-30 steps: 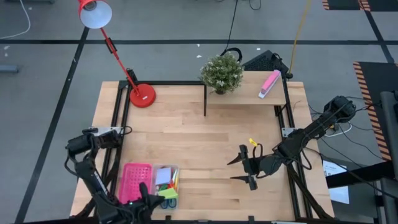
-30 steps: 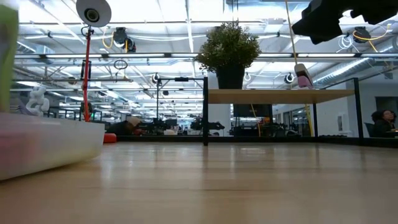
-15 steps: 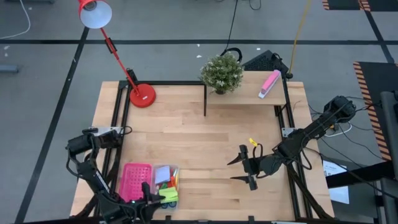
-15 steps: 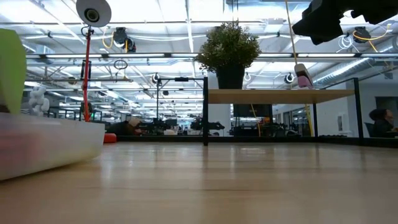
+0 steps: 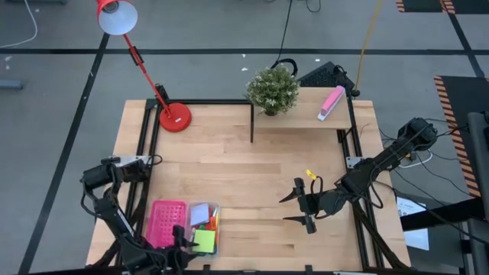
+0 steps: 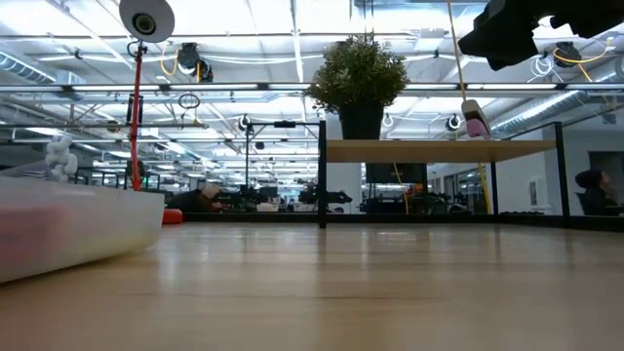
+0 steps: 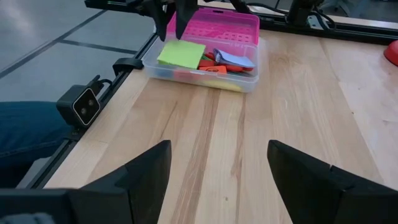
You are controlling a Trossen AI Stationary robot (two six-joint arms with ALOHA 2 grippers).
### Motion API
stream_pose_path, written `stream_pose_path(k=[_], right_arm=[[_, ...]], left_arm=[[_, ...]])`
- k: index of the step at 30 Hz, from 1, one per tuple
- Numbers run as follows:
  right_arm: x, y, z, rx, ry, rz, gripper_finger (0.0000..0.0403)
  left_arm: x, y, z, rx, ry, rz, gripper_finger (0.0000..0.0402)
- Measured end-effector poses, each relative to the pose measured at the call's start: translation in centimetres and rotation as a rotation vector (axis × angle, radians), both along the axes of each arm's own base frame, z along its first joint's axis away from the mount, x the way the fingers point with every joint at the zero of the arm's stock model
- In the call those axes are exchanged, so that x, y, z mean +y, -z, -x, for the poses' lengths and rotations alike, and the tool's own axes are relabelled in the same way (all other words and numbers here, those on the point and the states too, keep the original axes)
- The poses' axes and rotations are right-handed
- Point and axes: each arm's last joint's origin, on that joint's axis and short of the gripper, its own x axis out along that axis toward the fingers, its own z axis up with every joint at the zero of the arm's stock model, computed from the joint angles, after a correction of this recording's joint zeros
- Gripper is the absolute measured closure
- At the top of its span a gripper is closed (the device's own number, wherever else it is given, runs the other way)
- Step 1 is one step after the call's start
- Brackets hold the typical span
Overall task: Pack school essentials
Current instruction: Return to Home Position
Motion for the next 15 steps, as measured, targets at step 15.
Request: stream_pose_path(k=[15], right_arm=[[0.0, 0.0, 0.0, -0.003, -0.010, 0.022, 0.0142]], left_arm=[[3.5, -7.6, -1.4, -0.211, -0.157, 0.144, 0.0250]])
